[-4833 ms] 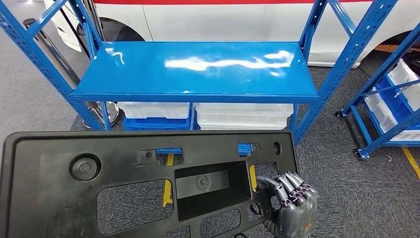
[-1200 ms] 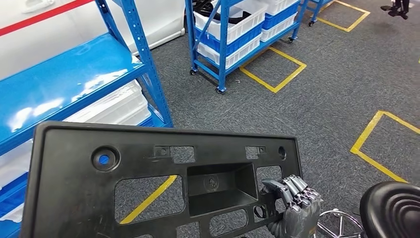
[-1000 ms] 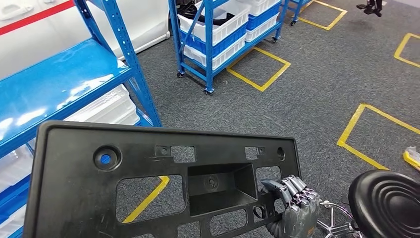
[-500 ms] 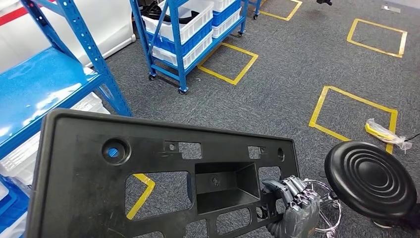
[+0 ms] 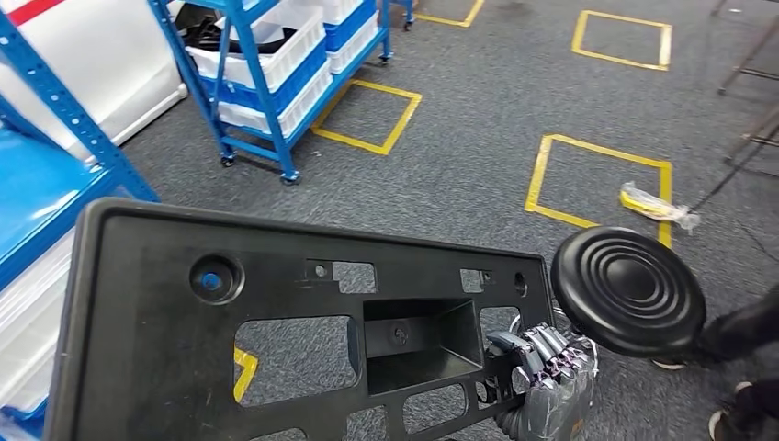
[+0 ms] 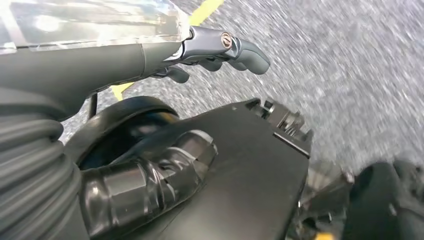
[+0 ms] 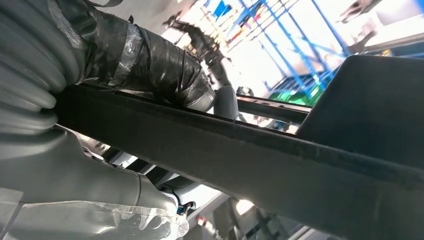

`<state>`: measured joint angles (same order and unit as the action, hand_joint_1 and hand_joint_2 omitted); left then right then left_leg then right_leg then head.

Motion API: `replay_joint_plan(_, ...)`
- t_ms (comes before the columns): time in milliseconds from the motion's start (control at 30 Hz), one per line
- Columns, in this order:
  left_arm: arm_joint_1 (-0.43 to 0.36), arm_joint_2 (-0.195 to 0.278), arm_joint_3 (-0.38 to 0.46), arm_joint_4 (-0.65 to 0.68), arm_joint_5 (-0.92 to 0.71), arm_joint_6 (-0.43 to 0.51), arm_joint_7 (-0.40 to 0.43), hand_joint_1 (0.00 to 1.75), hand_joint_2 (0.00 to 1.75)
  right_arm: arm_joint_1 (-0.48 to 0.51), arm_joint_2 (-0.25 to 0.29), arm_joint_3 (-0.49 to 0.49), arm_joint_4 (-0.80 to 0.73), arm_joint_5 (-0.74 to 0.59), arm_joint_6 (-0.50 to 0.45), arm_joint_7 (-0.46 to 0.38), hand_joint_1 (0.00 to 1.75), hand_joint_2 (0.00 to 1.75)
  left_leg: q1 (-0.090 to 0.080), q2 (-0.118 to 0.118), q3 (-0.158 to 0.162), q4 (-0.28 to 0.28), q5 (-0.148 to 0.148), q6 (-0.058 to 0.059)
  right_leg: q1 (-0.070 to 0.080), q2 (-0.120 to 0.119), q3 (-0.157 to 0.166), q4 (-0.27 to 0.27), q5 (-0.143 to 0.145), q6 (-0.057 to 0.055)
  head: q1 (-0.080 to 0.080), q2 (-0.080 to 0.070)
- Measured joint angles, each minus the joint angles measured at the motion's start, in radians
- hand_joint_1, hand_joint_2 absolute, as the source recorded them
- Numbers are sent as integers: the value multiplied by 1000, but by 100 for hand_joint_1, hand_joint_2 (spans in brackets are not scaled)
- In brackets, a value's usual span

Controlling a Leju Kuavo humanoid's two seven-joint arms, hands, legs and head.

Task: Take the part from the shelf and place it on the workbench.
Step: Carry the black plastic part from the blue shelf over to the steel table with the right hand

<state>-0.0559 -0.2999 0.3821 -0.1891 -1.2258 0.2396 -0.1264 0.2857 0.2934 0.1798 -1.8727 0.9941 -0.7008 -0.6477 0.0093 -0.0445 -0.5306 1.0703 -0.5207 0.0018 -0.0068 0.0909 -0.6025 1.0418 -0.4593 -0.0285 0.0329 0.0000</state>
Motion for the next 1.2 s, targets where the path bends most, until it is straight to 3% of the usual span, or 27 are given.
replay_joint_plan(67, 0, 1, 0, 0, 0, -1, 0, 0, 175, 0, 0, 0, 0, 0, 0, 0, 175, 175, -2, -31, 20, -56, 7, 7, -3, 19, -9, 1, 6, 11, 0, 0)
replay_joint_plan(133, -1, 0, 0, 0, -1, -1, 0, 0, 175, 1, 0, 0, -1, 1, 0, 0, 175, 175, -1, -19, 23, -72, 10, 12, -5, 32, -17, -3, 15, 26, 0, 0)
replay_joint_plan(200, -1, -1, 0, 0, -1, -1, 0, 0, 175, 2, 0, -2, -2, 1, 0, 0, 175, 175, 2, 4, 27, -86, 23, 22, -2, 0, -30, 17, -1, 34, 1, 0)
replay_joint_plan(267, 0, -2, 0, 0, -1, -1, 0, 0, 175, 1, 0, -3, -3, 1, 0, 0, 175, 175, 1, 32, 27, -94, 29, 28, 0, -56, -75, 116, -62, 39, 2, 0)
replay_joint_plan(333, 0, -2, 0, 0, -1, -1, 0, 0, 175, 0, 0, -4, -2, 2, 0, 0, 175, 175, -2, 60, 23, -93, 29, 31, -3, -78, -131, 243, -119, 45, 2, 0)
replay_joint_plan(367, 0, -2, 0, 0, -1, -1, 0, 0, 175, 1, 0, -5, -2, 2, 0, 0, 175, 175, -2, 72, 23, -92, 28, 31, -5, -81, -142, 271, -124, 48, 2, 0)
replay_joint_plan(400, 0, -2, 0, 0, -1, -1, 0, 0, 175, 1, 0, -6, -2, 2, 0, 0, 175, 175, -3, 83, 23, -91, 27, 30, -7, -84, -132, 260, -110, 49, 2, 0)
replay_joint_plan(500, 0, -2, 0, 0, -1, -2, 0, 0, 175, 1, 0, -7, -2, 2, 0, 0, 175, 175, -5, 107, 24, -83, 19, 19, -7, -122, -20, 66, -31, 47, 2, 0)
replay_joint_plan(567, 0, -2, 0, 0, -1, -2, 0, 0, 175, 1, 0, -7, -3, 2, 0, 0, 175, 175, -9, 116, 24, -77, 12, 9, -1, -140, 15, -3, -20, 35, 2, 0)
replay_joint_plan(633, -1, -2, 0, 0, -1, -2, 0, 0, 175, 1, 0, -8, -3, 2, 0, 0, 175, 175, -10, 125, 27, -76, 9, 0, 1, -128, 13, -5, -20, 23, 1, 0)
replay_joint_plan(700, -1, -2, 0, 0, -1, -1, 0, 0, 175, 2, 0, -9, -6, 1, 0, 0, 175, 175, -5, 113, 21, -56, -10, -9, -1, -114, 12, -10, -16, 11, 1, 0)
replay_joint_plan(733, -1, -2, 0, 0, -1, -1, 0, 0, 175, 2, 1, -9, -7, 0, 0, 0, 175, 175, -3, 97, 7, -21, -35, -14, -3, -107, 12, -12, -14, 6, 1, 0)
replay_joint_plan(800, -1, -1, 0, 0, -1, 0, -2, 0, 175, 1, 2, -9, -9, -1, 0, 0, 175, 175, -1, 63, -52, 107, -104, -19, -3, -92, 11, -13, -12, -1, 1, 0)
replay_joint_plan(833, -1, -1, 0, 0, 0, 1, -3, 0, 175, 1, 3, -9, -9, -2, 0, 0, 175, 175, -1, 57, -81, 174, -130, -20, -2, -84, 10, -13, -12, -3, 1, 0)
replay_joint_plan(867, -1, 0, 0, 0, 0, 2, -4, 0, 175, 2, 3, -9, -9, -3, 0, 0, 175, 175, -1, 55, -100, 216, -137, -19, 0, -74, 11, -12, -12, -3, 1, 0)
replay_joint_plan(900, -1, 0, 0, 0, 0, 3, -4, 0, 175, 2, 3, -10, -9, -4, 0, 0, 175, 175, -1, 54, -100, 217, -123, -17, 1, -63, 12, -12, -12, -3, 1, 0)
replay_joint_plan(967, -1, 0, 0, 0, -1, 3, -2, 0, 175, 2, 3, -11, -10, -6, 0, 0, 175, 175, -1, 40, -49, 106, -48, -9, 2, -39, 15, -10, -12, -3, 1, 0)
replay_joint_plan(1033, -1, 0, 1, 0, -1, 2, 0, 0, 175, 1, 3, -12, -10, -8, 0, 0, 175, 175, -2, 3, 8, -21, 3, 0, 2, -18, 16, -9, -10, 1, 1, 0)
replay_joint_plan(1100, -1, 0, 2, 1, -1, 2, 2, 0, 175, 2, 4, -13, -11, -12, 0, 0, 175, 175, -4, -17, 26, -65, 4, 5, 0, -3, 8, -9, -5, 11, 1, 0)
replay_joint_plan(1167, -2, -1, 3, 1, -1, 2, 3, 0, 175, 3, 4, -15, -12, -14, 0, 0, 175, 175, -4, -5, 28, -79, 10, 14, -3, 8, 1, -11, 1, 25, 1, 0)
replay_joint_plan(1200, -2, -2, 3, 1, -1, 2, 2, 0, 175, 4, 5, -16, -13, -14, 0, 0, 175, 175, -2, 4, 30, -87, 16, 20, -2, 0, -4, -4, -5, 30, 2, 0)
